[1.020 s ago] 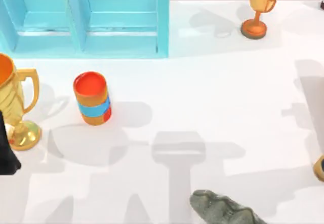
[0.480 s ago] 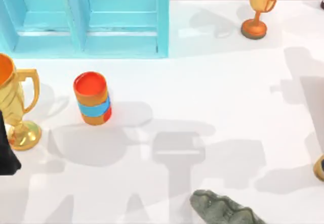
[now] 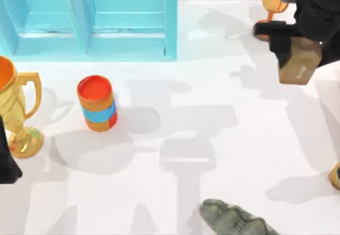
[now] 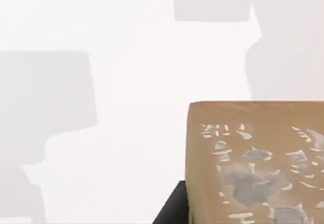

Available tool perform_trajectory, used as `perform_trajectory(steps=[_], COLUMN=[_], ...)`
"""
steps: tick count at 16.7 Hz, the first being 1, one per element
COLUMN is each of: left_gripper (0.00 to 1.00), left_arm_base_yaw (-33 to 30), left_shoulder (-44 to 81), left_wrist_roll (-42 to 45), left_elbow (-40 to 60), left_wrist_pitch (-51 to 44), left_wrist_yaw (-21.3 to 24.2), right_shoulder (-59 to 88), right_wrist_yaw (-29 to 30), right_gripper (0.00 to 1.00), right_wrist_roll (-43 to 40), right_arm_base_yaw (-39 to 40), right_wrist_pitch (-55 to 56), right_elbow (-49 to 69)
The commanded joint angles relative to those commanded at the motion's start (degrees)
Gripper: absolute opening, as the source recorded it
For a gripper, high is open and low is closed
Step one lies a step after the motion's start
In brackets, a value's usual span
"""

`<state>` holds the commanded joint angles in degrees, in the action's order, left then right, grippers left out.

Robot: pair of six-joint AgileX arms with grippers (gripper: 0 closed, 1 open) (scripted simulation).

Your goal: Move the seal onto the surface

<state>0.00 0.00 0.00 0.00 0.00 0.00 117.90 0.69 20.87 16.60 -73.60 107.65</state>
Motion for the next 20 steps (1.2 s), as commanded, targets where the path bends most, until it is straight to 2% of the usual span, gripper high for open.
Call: perform_trajectory(steps=[4, 8, 13, 20], left_gripper=[1.0, 1.0, 1.0, 1.0], left_arm_base_yaw=[0.0, 0.0, 0.0, 0.0], left_shoulder=[0.0, 0.0, 0.0, 0.0], left_wrist_roll=[0.0, 0.0, 0.0, 0.0], left_elbow=[0.0, 0.0, 0.0, 0.0], left_wrist_pitch=[0.0, 0.0, 0.0, 0.0], left_wrist_yaw=[0.0, 0.0, 0.0, 0.0], right_shoulder=[11.5, 16.1, 16.1, 17.5], right_wrist_yaw=[-0.4, -0.3, -0.5, -0.3], right_gripper=[0.0, 0.0, 0.0, 0.0], right_wrist_roll=[4.5, 5.9, 6.0, 6.0], right_arm_base_yaw=[6.3, 8.8, 8.6, 8.9], right_wrist_pitch=[0.0, -0.7, -0.4, 8.5], right_elbow=[7.4, 10.7, 10.2, 3.0])
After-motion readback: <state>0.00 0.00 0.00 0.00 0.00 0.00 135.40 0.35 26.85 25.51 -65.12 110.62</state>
